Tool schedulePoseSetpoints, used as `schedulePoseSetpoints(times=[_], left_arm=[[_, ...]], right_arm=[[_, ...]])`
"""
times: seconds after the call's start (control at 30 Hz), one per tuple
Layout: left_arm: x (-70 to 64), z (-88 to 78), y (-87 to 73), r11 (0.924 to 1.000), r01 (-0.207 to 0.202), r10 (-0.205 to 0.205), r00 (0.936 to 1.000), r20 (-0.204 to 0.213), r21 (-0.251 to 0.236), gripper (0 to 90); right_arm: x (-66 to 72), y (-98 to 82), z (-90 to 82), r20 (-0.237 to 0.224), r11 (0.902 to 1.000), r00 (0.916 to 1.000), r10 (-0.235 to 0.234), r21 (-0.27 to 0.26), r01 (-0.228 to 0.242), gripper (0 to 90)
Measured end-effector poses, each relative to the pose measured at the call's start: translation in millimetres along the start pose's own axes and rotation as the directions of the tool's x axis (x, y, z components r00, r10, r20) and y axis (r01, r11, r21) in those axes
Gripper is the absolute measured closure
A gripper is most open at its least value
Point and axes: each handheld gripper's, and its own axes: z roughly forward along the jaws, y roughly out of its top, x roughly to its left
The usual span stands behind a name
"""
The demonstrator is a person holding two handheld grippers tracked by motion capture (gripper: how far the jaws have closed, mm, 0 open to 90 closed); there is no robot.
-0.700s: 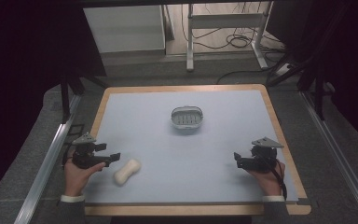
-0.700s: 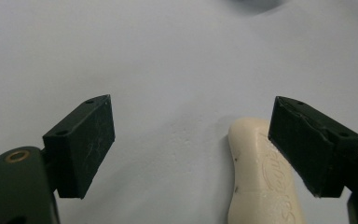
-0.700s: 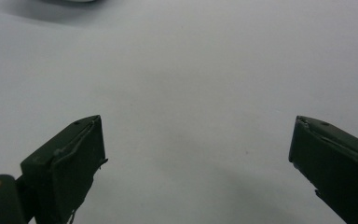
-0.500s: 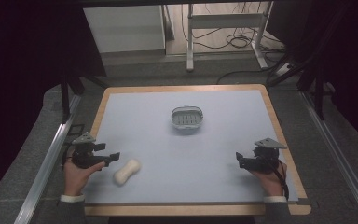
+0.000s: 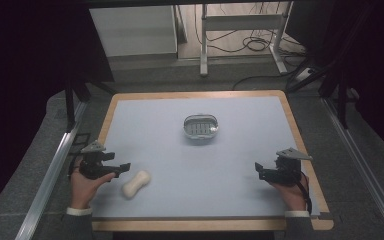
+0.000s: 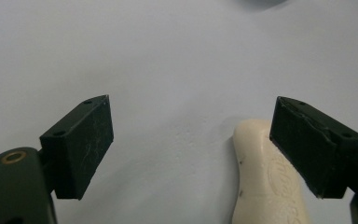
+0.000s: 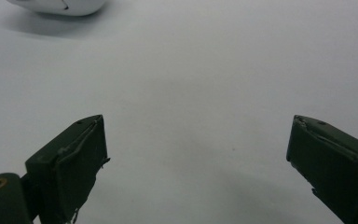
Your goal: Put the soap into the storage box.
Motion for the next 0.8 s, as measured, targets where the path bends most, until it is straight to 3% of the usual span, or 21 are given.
schedulePoseSetpoints(times=[0.27,0.5,0.6,0.8], left_arm=[[0.4,0.5,0.2,0.9999,0.010,-0.009,0.9994,-0.032,0.012,13.6],[-0.4,7.2,-1.5,0.9991,0.003,-0.001,0.9987,-0.050,0.041,13.6],[2.2,5.9,-3.3,0.9987,0.018,-0.015,0.9970,-0.076,0.048,13.5],[-6.0,1.8,-1.1,0.9977,0.003,0.002,0.9964,-0.085,0.067,13.6]], right_arm=[[-4.8,-1.3,4.6,-0.009,0.9997,0.9998,-0.018,0.019,0.018,5.0],[-16.1,-5.4,0.2,-0.006,0.9999,0.9999,0.009,0.010,-0.009,5.2],[-18.1,-4.5,-1.1,-0.013,0.9999,0.9998,0.013,-0.003,-0.013,5.3],[-22.6,-9.7,-4.0,-0.002,0.9997,0.9997,0.022,0.003,-0.022,5.6]])
